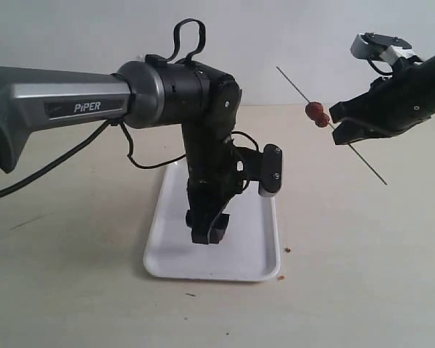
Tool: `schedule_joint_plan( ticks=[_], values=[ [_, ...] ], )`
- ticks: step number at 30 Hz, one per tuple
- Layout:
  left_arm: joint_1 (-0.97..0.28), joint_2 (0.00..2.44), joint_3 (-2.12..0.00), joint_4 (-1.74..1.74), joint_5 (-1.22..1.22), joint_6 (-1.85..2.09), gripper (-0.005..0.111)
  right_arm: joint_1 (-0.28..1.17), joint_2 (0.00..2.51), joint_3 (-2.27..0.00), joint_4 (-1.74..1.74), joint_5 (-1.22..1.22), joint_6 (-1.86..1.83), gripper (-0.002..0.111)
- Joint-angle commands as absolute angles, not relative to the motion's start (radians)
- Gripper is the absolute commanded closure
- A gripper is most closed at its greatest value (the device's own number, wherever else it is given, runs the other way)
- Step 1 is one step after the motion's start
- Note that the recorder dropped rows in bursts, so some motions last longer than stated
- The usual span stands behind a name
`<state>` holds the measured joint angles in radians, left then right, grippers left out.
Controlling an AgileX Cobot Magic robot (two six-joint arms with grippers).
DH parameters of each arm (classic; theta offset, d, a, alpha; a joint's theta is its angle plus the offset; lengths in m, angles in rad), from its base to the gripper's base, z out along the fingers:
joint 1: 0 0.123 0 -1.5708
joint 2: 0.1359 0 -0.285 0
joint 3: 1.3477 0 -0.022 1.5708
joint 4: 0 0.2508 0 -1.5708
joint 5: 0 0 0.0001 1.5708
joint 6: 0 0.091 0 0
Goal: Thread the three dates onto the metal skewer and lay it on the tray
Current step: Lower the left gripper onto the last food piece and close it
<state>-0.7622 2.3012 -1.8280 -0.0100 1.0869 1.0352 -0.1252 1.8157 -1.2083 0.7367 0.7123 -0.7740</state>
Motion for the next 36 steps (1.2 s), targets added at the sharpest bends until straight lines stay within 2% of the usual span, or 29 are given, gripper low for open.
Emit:
schedule_joint_plan(
  ticks=[1, 15, 23, 36],
  values=[
    [-0.767, 2.304, -1.823, -0.009, 1.060, 1.042, 0.044, -0.127, 1.802, -1.212, 0.748, 0.718, -0.783, 0.108],
    [-0.767, 2.355, -1.823, -0.011, 1.042, 1.040, 0.044, -0.127, 1.802, -1.212, 0.748, 0.718, -0.783, 0.108],
    [-0.767, 2.358, -1.823, -0.018, 1.056, 1.036, 0.069, -0.127, 1.802, -1.212, 0.748, 0.718, -0.783, 0.108],
    [-0.767, 2.358, -1.823, -0.018, 1.067, 1.010, 0.070, -0.127, 1.805, -1.212, 0.752, 0.718, -0.783, 0.108]
  ],
)
